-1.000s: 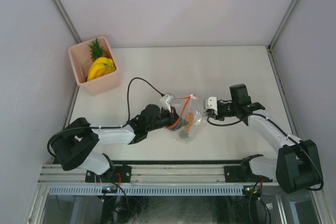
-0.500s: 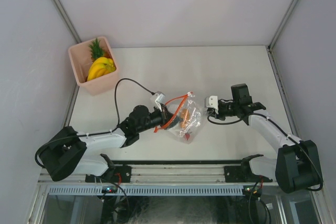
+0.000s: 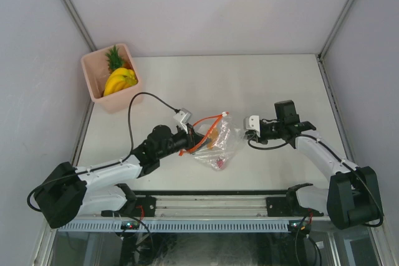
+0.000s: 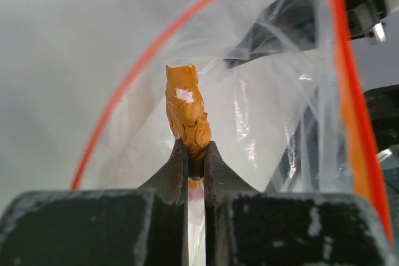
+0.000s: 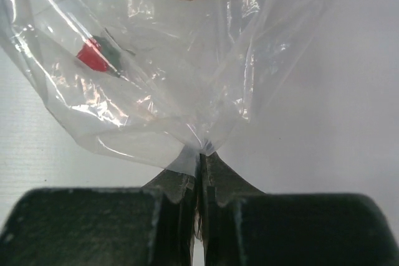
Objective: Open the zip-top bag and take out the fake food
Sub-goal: Pick up the fake vegetable from the zipper food storage bag.
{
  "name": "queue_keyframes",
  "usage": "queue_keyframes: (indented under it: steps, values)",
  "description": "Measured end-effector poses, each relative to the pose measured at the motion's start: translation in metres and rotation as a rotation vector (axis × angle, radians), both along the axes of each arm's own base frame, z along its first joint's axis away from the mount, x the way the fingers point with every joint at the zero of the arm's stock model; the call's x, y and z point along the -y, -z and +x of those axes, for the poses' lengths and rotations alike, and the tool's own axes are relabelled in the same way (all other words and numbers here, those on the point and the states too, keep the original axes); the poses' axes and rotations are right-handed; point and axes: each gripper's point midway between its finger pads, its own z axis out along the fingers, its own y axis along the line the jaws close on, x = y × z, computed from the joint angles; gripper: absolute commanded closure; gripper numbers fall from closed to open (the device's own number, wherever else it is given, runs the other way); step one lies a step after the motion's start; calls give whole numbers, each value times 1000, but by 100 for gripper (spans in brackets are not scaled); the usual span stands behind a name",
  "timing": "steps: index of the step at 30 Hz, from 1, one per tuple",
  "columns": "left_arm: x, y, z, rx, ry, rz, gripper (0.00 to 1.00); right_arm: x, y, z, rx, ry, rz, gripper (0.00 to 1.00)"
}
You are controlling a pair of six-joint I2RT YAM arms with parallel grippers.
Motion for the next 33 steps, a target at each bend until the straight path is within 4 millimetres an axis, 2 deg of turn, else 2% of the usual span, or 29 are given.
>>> queue_keyframes:
  steps: [8, 13, 21, 26, 33]
  values:
    - [-24, 19, 14, 134, -57, 263, 100, -5, -1, -17, 3, -90, 31, 100]
    - [-33, 22, 19, 167, -78, 332, 100, -6, 0, -23, 8, -119, 30, 100]
    - [-45, 0, 31, 204, -191, 298, 100, -8, -1, -25, 21, -140, 33, 100]
    - [-50, -5, 34, 214, -230, 293, 100, -8, -1, -28, 21, -155, 38, 100]
    - [-62, -10, 34, 196, -274, 194, 100, -8, 0, -31, 20, -163, 38, 100]
